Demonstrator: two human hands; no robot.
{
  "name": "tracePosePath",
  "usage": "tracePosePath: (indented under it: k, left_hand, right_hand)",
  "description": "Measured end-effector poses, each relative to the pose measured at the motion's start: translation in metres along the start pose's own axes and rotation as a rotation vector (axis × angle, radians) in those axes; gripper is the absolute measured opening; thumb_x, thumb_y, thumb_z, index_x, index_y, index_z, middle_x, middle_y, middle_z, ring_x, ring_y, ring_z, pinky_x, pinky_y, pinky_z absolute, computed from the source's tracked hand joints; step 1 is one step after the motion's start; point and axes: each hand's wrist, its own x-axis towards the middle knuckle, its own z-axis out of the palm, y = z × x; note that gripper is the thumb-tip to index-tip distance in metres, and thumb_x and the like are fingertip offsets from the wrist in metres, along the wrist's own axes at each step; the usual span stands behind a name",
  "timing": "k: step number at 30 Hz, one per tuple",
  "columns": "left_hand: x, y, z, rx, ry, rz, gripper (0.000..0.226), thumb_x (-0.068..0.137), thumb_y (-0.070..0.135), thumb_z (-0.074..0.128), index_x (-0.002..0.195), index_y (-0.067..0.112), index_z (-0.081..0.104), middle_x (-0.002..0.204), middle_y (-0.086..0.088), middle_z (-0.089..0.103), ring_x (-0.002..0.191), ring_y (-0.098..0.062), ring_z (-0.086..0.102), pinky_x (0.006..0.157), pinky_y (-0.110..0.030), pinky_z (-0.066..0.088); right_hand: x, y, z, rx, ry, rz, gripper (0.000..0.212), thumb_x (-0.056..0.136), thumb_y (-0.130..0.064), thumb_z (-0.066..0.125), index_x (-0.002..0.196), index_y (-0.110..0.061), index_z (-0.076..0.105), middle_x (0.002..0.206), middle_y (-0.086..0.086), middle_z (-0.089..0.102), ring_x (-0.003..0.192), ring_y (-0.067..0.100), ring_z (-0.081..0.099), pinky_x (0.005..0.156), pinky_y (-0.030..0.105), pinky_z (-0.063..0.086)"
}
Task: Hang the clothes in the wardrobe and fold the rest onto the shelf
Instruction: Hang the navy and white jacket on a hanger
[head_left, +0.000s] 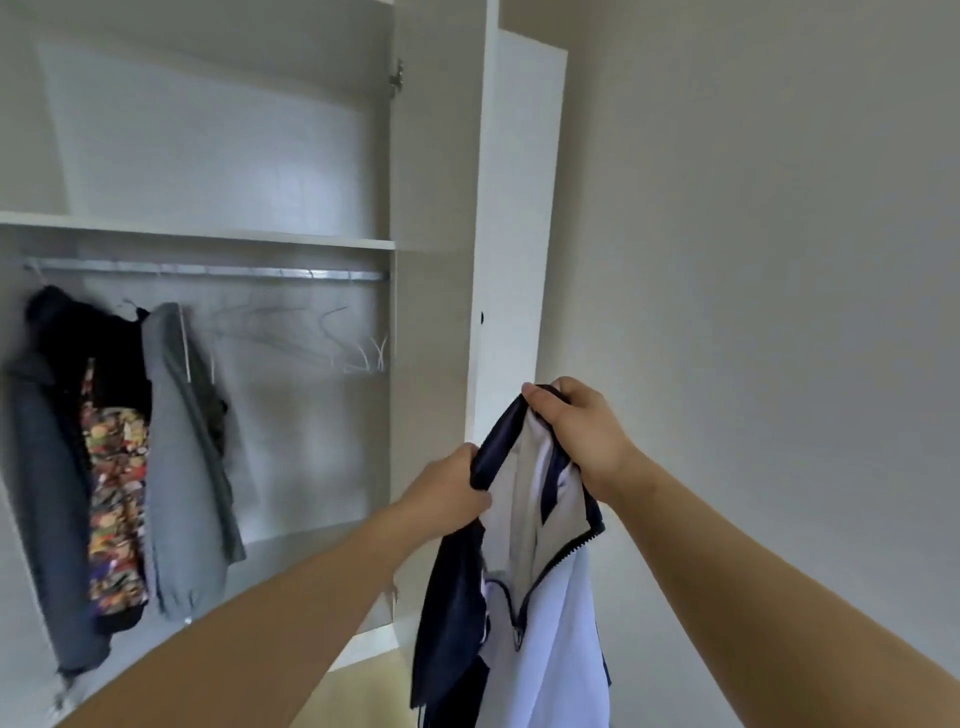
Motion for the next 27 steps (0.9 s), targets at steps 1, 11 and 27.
tracePosePath:
  k: [1, 11, 27]
  left_hand:
    - [0.002, -0.019, -0.01, 0.063, 0.061, -0.048, 0.015, 0.085, 0.01, 0.048, 0.099, 0.017, 0.047, 0.084, 0.003, 0.053, 0.075, -0.014, 0.053, 0.06, -0.023, 0.043]
    - [0.035, -0.112, -0.116, -0.194, 0.618, -0.347, 0.022, 0.096, 0.009, 0.035, 0.091, 0.015, 0.055, 0.076, 0.0, 0.053, 0.068, -0.013, 0.05, 0.053, -0.02, 0.034]
    - [0.021, -0.204, -0.219, 0.94, 0.559, -0.832, 0.022, 0.093, 0.017, 0.043, 0.113, 0.016, 0.052, 0.104, -0.008, 0.053, 0.091, -0.029, 0.058, 0.067, -0.033, 0.042]
  right_hand:
    - [0.01, 0.004, 0.014, 0.02, -0.035, 0.005, 0.028, 0.09, -0.028, 0.059, 0.073, -0.011, 0.046, 0.065, 0.006, 0.048, 0.054, 0.012, 0.05, 0.053, 0.02, 0.044]
    - [0.107, 0.045, 0.117, -0.101, -0.267, -0.127, 0.034, 0.09, -0.023, 0.059, 0.064, -0.014, 0.039, 0.065, 0.002, 0.042, 0.056, 0.013, 0.04, 0.051, 0.017, 0.034]
    - [0.216, 0.073, 0.292, 0.026, -0.465, -0.15, 0.036, 0.091, -0.021, 0.056, 0.064, -0.017, 0.032, 0.061, -0.003, 0.036, 0.054, 0.012, 0.032, 0.049, 0.024, 0.026]
